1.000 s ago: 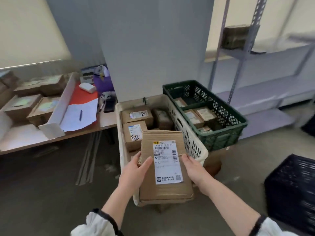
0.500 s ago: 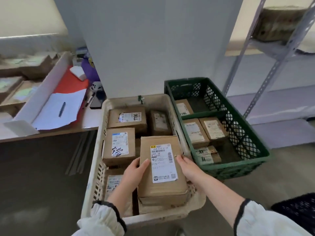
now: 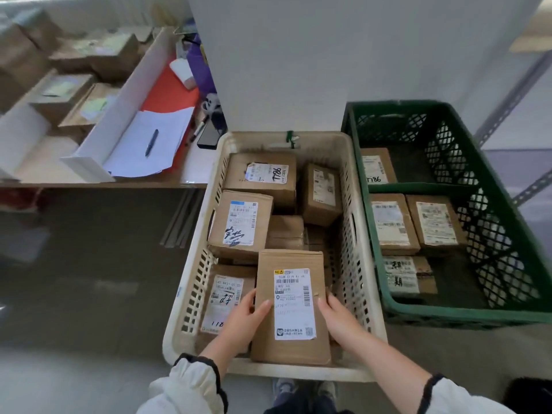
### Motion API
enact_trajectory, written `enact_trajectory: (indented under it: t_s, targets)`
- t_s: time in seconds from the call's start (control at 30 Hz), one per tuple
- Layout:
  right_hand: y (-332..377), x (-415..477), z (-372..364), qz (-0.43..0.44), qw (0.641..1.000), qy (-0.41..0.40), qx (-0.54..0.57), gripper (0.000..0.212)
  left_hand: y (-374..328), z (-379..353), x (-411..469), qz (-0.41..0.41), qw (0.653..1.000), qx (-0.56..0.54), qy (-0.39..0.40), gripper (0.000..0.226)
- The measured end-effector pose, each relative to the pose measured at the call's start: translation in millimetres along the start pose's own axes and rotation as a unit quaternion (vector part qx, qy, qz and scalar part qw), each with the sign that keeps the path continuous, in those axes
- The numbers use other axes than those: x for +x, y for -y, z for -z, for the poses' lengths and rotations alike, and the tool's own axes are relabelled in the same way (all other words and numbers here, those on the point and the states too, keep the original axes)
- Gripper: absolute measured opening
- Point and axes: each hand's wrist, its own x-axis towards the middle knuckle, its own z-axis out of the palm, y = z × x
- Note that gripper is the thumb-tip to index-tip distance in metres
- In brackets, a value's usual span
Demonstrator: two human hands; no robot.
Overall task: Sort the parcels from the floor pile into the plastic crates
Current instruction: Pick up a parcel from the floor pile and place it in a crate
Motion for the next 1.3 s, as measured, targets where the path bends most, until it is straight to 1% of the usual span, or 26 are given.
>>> enact_trajectory:
  t_s: [0.2,0.47,0.57,0.67,0.73,0.8,0.87,1.0,1.07,1.1,1.13,1.17,1.2,1.23,1.3]
  targets:
    - [1,7,8,-0.029,0.999,0.03,0.015,0.053,8,2,6,0.016,0.999,-0.037,0.004,0.058]
    - [7,4,10,-0.042,0.999,0.01,0.019,0.054,1,3,7,-0.002,1.0,-0.003,0.01,0.058]
    - [15,0,13,-0.033,0.999,0.007,-0.009,0.053,1,6,10,-0.001,1.0,0.001,0.016,0.06]
    - [22,4,20,-0.026,0.998,0.004,-0.062,0.057,-8,13,10,0.024,0.999,0.012,0.039,0.065]
    - [30,8,26,-0.024,0.994,-0.002,-0.103,0.055,-22,18,5,0.023,0.997,0.064,0.047,0.054]
    - [44,7,29,-0.008,0.988,-0.017,-0.154,0.044,-35,24,6,-0.002,0.99,0.135,0.031,0.055]
    - [57,5,31,0.027,0.981,-0.037,-0.189,0.033,-50,29,7,-0.022,0.989,0.149,0.005,0.057]
    - [67,2,30,0.064,0.974,-0.062,-0.21,0.032,-63,35,17,-0.035,0.987,0.157,-0.021,0.059]
    - [66,2,28,0.079,0.971,-0.073,-0.212,0.04,-62,39,23,-0.029,0.985,0.166,-0.029,0.057]
    - [65,3,27,0.082,0.972,-0.079,-0.204,0.043,-58,41,26,-0.025,0.984,0.172,-0.031,0.053]
    - [62,3,24,0.075,0.975,-0.083,-0.19,0.045,-53,44,29,-0.027,0.98,0.192,-0.036,0.046]
    - [57,5,22,0.063,0.979,-0.087,-0.174,0.048,-47,46,30,-0.029,0.97,0.24,-0.04,0.041]
    - [52,5,20,0.042,0.983,-0.088,-0.156,0.051,-38,49,32,-0.032,0.949,0.309,-0.042,0.04]
    - [46,8,18,0.02,0.987,-0.089,-0.133,0.052,-28,51,34,-0.038,0.921,0.385,-0.041,0.042]
    - [37,11,14,-0.029,0.994,-0.082,-0.07,0.049,-7,54,40,-0.051,0.85,0.523,-0.015,0.054]
